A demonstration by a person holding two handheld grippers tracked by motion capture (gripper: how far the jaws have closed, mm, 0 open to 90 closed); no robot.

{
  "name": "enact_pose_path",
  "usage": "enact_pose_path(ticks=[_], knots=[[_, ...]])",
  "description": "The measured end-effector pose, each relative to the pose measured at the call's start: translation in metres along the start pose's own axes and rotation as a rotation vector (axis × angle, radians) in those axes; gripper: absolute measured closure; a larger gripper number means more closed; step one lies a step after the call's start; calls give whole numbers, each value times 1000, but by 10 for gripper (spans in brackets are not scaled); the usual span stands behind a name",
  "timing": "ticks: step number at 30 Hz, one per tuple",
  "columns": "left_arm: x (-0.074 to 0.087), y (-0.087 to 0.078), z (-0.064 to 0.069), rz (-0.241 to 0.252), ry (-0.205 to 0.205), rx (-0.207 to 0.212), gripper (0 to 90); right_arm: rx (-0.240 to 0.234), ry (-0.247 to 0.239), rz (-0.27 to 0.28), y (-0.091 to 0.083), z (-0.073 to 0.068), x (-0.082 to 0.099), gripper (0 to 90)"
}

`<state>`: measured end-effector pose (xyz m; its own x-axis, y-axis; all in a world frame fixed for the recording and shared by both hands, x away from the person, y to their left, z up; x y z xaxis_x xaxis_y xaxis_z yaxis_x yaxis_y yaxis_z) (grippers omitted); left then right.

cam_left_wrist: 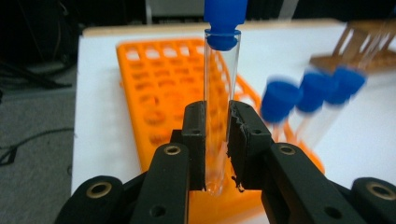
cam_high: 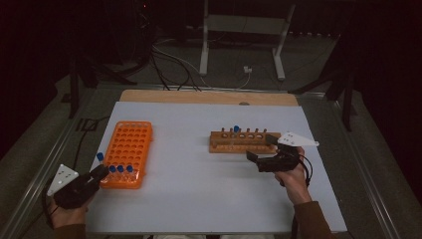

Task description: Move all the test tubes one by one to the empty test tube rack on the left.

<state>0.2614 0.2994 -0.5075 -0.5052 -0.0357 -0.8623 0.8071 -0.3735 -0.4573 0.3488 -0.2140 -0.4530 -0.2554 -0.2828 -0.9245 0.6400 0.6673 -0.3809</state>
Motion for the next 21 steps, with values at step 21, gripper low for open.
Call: enact_pose_path(ticks=[21], knots=[[9, 6, 5, -151, 53, -56, 783, -18, -9, -9, 6, -5, 1, 2]])
Point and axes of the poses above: each handheld gripper's, and its own axes: y roughly forward along the jaws, x roughly out of its underside, z roughly to its right, the point moved 5 cm from there along y, roughly forward along the jaws, and after that the axes turned 9 degrees about -y, right-handed, at the moved point
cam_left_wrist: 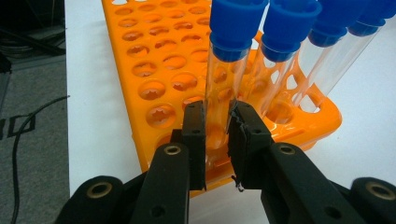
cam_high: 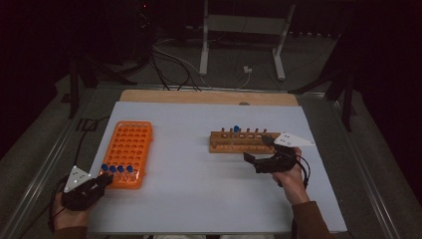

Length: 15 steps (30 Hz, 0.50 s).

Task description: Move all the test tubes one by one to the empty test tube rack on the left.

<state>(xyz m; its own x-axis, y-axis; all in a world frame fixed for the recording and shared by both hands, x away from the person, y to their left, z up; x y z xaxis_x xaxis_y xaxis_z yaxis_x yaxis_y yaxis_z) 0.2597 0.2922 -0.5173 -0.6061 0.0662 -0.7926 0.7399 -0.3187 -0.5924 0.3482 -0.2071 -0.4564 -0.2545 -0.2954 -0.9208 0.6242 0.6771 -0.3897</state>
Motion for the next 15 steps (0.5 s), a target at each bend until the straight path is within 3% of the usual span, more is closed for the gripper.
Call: enact_pose_path(ticks=[5, 9, 15], knots=[[0, -1, 0, -2, -18, 5, 779, 0, 0, 1, 0, 0, 0, 2], [1, -3, -4, 14, -68, 42, 756, 3, 2, 4, -1, 0, -1, 2], [-4, -13, -7, 68, -90, 61, 644, 3, 3, 5, -1, 1, -1, 2]])
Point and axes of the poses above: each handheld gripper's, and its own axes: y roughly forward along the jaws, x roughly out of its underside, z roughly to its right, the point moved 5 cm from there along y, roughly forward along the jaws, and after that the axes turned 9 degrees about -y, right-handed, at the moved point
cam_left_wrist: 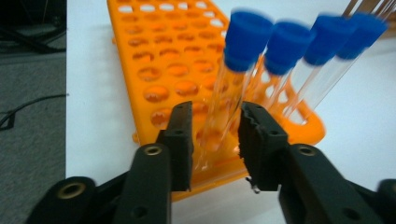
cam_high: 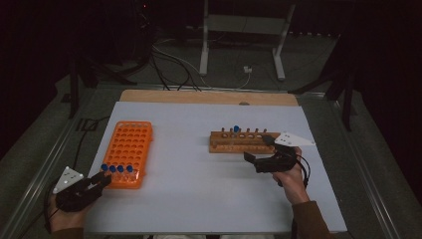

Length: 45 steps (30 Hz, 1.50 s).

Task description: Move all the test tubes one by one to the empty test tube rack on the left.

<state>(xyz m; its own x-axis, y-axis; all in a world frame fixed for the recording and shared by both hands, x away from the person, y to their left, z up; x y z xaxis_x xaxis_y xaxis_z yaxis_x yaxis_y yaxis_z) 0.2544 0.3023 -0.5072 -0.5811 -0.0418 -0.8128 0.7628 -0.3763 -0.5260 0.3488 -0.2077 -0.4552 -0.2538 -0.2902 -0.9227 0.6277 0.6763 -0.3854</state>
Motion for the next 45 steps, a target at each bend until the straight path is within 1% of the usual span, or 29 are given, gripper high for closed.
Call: enact_pose_path(ticks=[2, 5, 9, 12, 13, 15, 17, 19, 21, 25, 27, 31, 33, 35, 36, 37, 40, 42, 44, 45], knots=[[-3, -4, 0, 22, -13, 17, 605, -1, -2, 0, 0, 0, 0, 2], [-8, -11, 3, 61, -14, 44, 549, 0, -2, 2, -1, 0, -1, 2], [-19, -21, 9, 131, -17, 81, 486, 0, -2, 4, -1, 1, -1, 2], [-27, -23, 17, 156, -9, 90, 387, 1, -3, 4, -1, 1, -2, 2], [-30, -23, 20, 159, -4, 90, 354, 1, -2, 5, 0, 1, -2, 2], [-34, -19, 26, 162, 3, 80, 260, 3, -3, 4, 1, 1, -2, 2], [-39, -14, 32, 163, 6, 82, 187, 6, -4, 4, 1, 2, -3, 2], [-43, -8, 38, 166, 8, 87, 164, 11, -4, 1, 3, 3, -3, 2], [-48, -3, 44, 169, 9, 87, 117, 17, -1, 0, 4, 4, -4, 2], [-57, 8, 58, 177, 28, 106, 33, 24, -4, -11, 8, 6, -4, 2], [-61, 14, 65, 182, 35, 103, 12, 30, -5, -12, 10, 7, -5, 2], [-68, 25, 77, 197, 29, 108, 6, 45, -4, -16, 15, 9, -7, 2], [-70, 29, 84, 199, 32, 119, 6, 51, -5, -22, 19, 10, -8, 2], [-71, 33, 89, 196, 38, 130, 6, 68, -9, -24, 23, 11, -9, 6], [-70, 35, 91, 193, 42, 135, 6, 75, -8, -26, 25, 11, -10, 36], [-69, 36, 93, 189, 42, 141, 6, 76, -9, -27, 27, 12, -10, 48], [-65, 39, 97, 172, 52, 150, 6, 81, -6, -37, 34, 13, -10, 60], [-63, 39, 97, 166, 42, 153, 6, 83, -2, -48, 40, 14, -9, 70], [-63, 40, 96, 165, 37, 153, 6, 87, -4, -64, 46, 15, -7, 96], [-62, 40, 97, 165, 34, 154, 6, 91, -8, -75, 50, 15, -6, 125]])
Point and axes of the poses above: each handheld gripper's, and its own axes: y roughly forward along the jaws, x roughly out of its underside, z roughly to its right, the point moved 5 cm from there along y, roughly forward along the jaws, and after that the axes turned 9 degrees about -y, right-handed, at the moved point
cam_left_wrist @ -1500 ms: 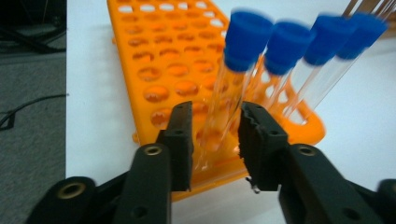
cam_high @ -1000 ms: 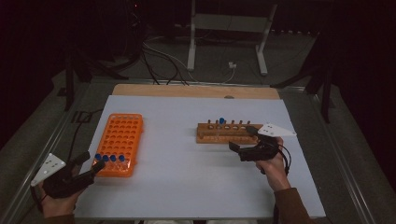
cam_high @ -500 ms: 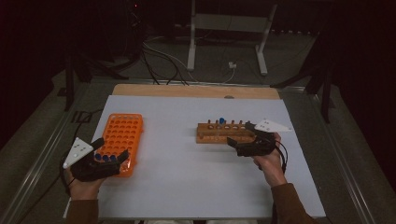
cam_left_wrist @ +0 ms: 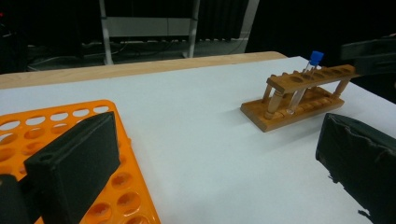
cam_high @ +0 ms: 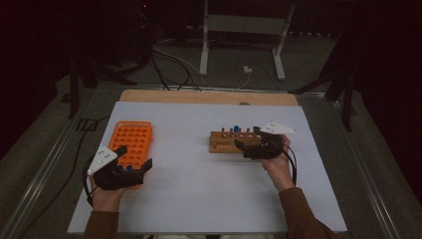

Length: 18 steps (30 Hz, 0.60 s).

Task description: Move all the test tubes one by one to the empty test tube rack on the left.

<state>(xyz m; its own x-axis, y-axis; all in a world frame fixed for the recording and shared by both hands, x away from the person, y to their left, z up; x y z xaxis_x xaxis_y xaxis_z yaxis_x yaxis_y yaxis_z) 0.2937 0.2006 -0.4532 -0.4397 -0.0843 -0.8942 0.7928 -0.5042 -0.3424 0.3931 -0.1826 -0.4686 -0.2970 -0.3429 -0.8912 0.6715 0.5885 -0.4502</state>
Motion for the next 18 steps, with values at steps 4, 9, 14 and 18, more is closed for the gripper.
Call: enact_pose_path(ticks=[4, 9, 14, 18], knots=[[2, -1, 1, -4, -1, 2, 6, 8, -23, -16, 12, -1, -1, 322], [2, -2, 2, -3, 0, 2, 6, 44, -51, -48, 28, -1, 1, 507], [3, -2, 3, -3, -1, 4, 6, 51, -33, -46, 40, 1, 5, 661], [2, -3, 2, 5, -5, 3, 6, 61, -58, -42, 41, -3, 5, 725]])
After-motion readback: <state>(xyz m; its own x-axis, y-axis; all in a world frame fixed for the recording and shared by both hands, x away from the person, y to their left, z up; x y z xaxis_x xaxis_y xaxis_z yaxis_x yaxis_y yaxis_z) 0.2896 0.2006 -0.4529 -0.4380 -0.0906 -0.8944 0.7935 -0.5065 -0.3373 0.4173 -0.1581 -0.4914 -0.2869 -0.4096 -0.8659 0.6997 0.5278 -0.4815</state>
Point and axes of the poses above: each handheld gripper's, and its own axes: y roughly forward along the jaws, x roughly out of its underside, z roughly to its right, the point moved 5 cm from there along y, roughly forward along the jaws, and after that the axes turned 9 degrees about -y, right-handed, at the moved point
